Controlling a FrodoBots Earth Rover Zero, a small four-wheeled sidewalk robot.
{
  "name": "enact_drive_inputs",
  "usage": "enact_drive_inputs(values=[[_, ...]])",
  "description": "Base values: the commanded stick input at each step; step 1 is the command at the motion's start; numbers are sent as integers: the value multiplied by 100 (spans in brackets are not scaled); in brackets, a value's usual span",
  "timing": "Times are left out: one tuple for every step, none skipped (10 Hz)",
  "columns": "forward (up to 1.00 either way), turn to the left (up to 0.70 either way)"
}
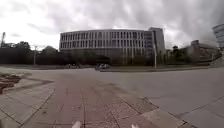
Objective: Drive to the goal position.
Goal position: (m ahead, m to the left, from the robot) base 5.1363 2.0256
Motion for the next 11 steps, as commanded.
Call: enact_drive_inputs(values=[[70, 0], [70, 0], [70, 0], [70, 0], [70, 0], [70, 0], [70, 0], [70, 0], [70, 0], [70, 0], [70, 0]])
